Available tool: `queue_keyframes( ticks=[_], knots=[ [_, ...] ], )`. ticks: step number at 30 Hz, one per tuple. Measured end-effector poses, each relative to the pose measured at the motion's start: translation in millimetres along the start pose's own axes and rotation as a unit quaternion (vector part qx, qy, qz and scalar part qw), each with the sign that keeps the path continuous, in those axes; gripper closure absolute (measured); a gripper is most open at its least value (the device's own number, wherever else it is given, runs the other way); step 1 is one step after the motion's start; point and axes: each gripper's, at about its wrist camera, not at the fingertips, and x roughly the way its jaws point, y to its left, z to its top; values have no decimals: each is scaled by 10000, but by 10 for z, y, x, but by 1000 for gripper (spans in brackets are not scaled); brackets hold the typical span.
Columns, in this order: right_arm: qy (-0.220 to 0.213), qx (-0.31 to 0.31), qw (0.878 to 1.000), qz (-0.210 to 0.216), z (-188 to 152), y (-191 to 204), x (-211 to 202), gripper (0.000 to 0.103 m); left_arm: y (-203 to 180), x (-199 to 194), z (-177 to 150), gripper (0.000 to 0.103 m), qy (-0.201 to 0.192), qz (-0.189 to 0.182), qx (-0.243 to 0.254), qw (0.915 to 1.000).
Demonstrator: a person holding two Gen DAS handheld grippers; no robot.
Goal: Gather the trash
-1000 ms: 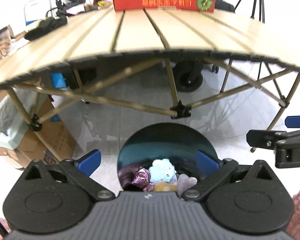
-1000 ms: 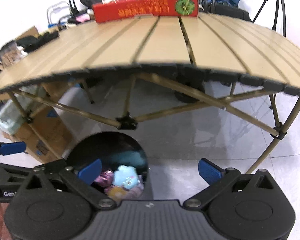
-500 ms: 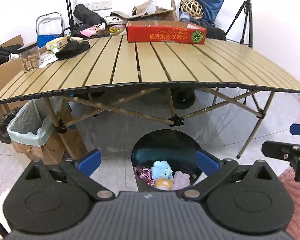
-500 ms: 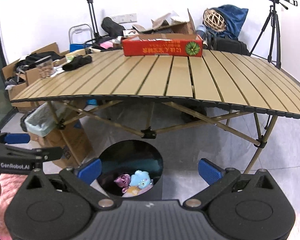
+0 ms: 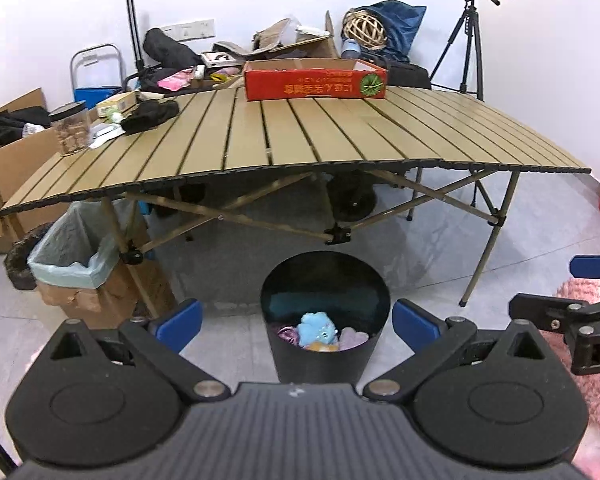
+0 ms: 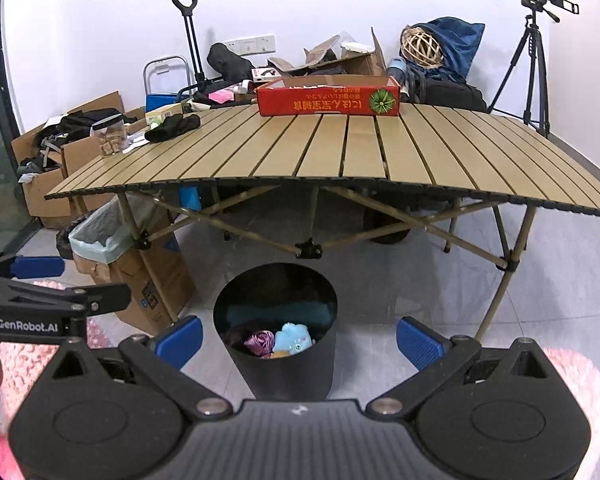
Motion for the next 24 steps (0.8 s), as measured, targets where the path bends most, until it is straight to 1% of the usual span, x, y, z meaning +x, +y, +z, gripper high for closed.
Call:
queue_keyframes(
  ticks=[6,13,24],
  knots=[
    [-14,61,9999,-152,-118,42,-150,0,60,-160,-87,0,-114,119,-4,9999],
    [-28,82,9996,-278,-208,89,-286,0,112,-249,-177,0,-50,82,-34,9999],
    [-101,-16,9997,-225,-194,176,-362,0,98,-298,-211,0,-110,-43,-30,9999]
  ],
)
